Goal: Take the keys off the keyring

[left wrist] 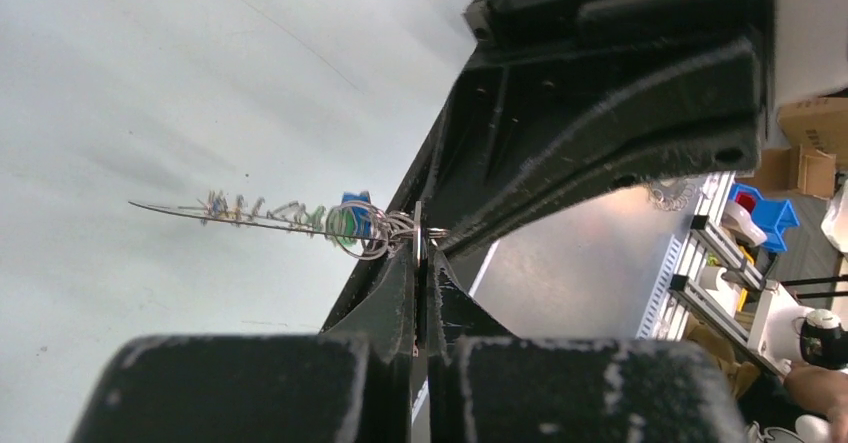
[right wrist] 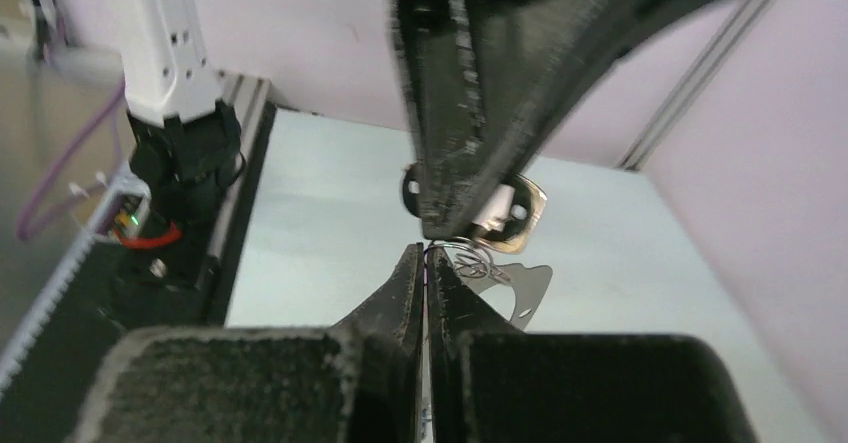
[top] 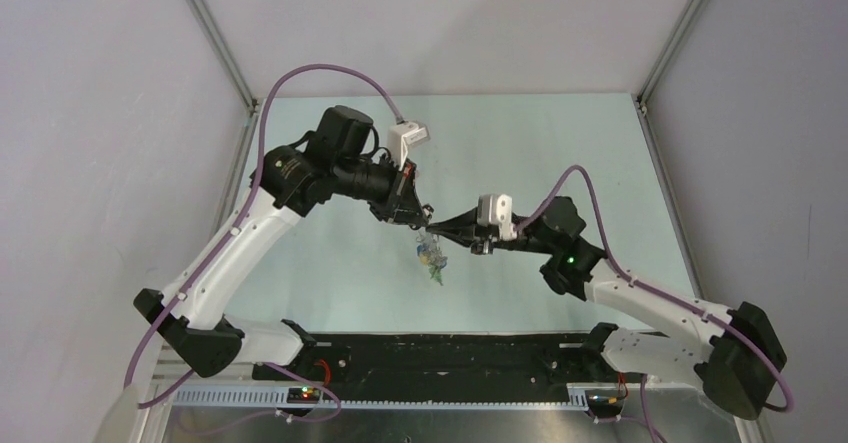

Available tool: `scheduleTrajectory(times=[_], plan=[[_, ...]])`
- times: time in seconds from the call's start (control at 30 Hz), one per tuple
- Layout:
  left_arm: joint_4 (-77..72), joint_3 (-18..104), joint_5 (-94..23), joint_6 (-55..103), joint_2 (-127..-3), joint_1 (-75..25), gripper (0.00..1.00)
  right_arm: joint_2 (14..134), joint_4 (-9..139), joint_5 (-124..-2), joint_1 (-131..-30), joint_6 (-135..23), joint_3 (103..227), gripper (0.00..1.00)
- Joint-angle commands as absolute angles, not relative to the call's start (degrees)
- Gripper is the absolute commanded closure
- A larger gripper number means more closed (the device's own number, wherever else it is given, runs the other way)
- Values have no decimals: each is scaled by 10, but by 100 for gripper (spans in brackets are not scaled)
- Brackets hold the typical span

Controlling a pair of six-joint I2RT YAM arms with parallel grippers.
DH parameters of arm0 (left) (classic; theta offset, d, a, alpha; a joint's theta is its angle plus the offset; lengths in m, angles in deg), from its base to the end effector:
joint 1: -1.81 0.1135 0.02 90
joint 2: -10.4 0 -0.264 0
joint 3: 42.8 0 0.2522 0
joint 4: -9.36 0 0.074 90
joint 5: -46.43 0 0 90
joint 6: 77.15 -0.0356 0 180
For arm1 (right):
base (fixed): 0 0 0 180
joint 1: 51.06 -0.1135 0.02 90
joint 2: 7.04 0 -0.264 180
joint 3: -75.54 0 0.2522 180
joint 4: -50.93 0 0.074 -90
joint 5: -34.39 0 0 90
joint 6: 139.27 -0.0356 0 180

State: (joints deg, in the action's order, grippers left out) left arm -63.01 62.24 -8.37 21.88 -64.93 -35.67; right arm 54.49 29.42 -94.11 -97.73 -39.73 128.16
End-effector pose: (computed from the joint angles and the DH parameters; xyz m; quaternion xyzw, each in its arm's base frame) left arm 0.1843 -0.1672 0.4240 0.3322 0.8164 -0.4055 0.2422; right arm 0.1504 0.1918 0.3287 -0.5050 0.3995 0.4300 0.6328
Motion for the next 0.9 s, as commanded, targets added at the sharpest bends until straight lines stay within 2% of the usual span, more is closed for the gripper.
scheduleTrajectory(times=[0.0,0.1,0.2,0.37,0.4,0.43,0.47,0.53,0.67,0.87], plan=[[-602,628,-69,223,-633,-346,100,496,439,-949,-1044,-88,1303,100],[-602,627,-68,223,-638,-345,100,473,525,-864,-1095,52,1303,100],[-602,628,-67,224,-641,-344,100,464,551,-794,-1144,168,1297,100],[-602,628,-65,223,-648,-337,100,470,552,-667,-1188,254,1283,100],[-602,626,-65,221,-649,-335,100,471,546,-662,-1190,257,1280,94],[-602,625,-64,221,-650,-332,100,471,541,-658,-1189,253,1278,88],[-602,623,-64,218,-652,-331,100,470,529,-660,-1188,239,1274,74],[-602,622,-70,212,-651,-329,100,467,517,-679,-1176,191,1272,63],[-602,620,-91,200,-647,-328,100,452,508,-777,-1124,52,1272,58],[-602,619,-95,197,-641,-328,100,451,434,-864,-1034,-172,1272,62]])
